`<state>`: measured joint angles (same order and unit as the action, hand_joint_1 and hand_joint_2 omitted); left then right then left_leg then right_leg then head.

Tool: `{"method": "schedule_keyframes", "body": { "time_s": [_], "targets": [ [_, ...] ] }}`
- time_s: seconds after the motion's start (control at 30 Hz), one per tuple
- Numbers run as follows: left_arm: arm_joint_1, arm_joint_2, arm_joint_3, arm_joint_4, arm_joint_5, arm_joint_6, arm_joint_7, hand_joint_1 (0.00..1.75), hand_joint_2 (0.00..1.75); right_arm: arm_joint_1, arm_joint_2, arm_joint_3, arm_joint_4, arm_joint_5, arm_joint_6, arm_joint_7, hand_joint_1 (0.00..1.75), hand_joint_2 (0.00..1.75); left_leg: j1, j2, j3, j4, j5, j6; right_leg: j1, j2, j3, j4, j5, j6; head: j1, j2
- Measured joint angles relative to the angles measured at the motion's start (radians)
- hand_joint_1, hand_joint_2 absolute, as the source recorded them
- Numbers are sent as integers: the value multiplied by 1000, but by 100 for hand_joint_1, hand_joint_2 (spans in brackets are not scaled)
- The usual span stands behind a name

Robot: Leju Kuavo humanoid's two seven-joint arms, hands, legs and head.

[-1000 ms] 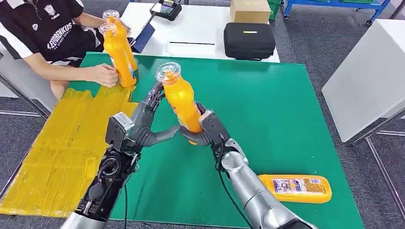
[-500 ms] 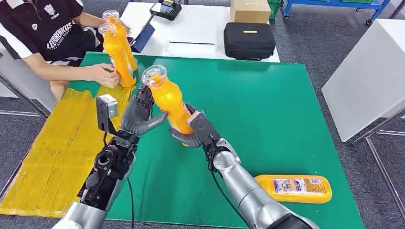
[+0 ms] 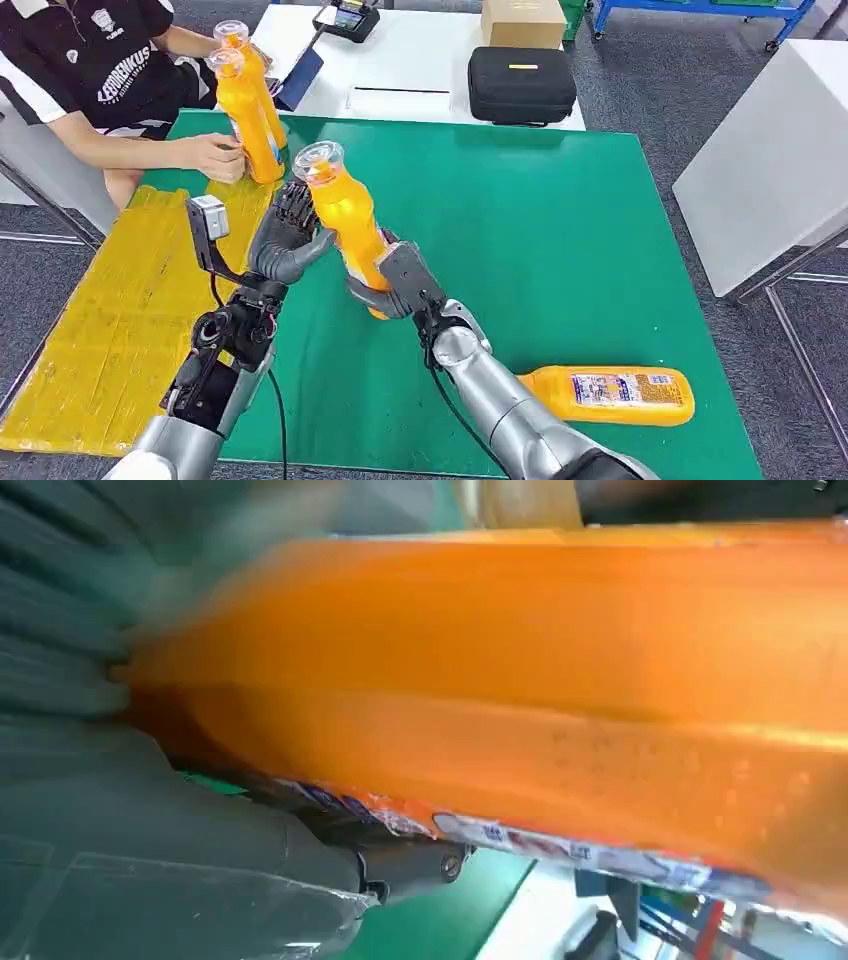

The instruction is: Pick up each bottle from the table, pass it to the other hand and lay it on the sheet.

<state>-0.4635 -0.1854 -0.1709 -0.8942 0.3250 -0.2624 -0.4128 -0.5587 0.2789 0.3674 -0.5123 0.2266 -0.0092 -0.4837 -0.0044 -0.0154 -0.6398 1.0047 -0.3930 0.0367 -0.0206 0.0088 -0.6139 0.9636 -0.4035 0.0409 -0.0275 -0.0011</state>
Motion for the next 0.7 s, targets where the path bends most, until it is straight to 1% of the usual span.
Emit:
{"method": "schedule_keyframes", "body": {
  "time_s": [0.27, 0.37, 0.43, 0.5, 0.57, 0.7],
  "targets": [
    [1, 0, 0, 0, 7, 19, 2, 0, 175, 0, 12, 22, 32, 6, 3, 11, 175, 175, 0, 0, 0, 0, 0, 0, 0, 0, 0, 0, 0, 0, 0, 0],
    [1, 0, -2, 2, -14, 43, -15, 0, 175, 0, 17, 24, 41, 6, 3, 16, 175, 175, 0, 0, 0, 0, 0, 0, 0, 0, 0, 0, 0, 0, 0, 0],
    [1, 0, -6, 2, -56, 86, -41, 0, 175, 0, 17, 24, 46, 5, 3, 19, 175, 175, 0, 0, 0, 0, 0, 0, 0, 0, 0, 0, 0, 0, 0, 0],
    [1, 0, -28, 2, -154, 187, -89, 0, 175, 2, 17, 25, 51, 2, 0, 27, 175, 175, 0, 0, 0, 0, 0, 0, 0, 0, 0, 0, 0, 0, 0, 0],
    [4, 0, -51, -4, -220, 255, -101, 0, 175, 5, 16, 24, 56, -1, -1, 30, 175, 175, 0, 0, 0, 0, 0, 0, 0, 0, 0, 0, 0, 0, 0, 0],
    [6, -2, -82, -8, -257, 287, -106, 0, 175, 11, 15, 24, 59, -2, -1, 30, 175, 175, 0, 0, 0, 0, 0, 0, 0, 0, 0, 0, 0, 0, 0, 0]
  ]
}}
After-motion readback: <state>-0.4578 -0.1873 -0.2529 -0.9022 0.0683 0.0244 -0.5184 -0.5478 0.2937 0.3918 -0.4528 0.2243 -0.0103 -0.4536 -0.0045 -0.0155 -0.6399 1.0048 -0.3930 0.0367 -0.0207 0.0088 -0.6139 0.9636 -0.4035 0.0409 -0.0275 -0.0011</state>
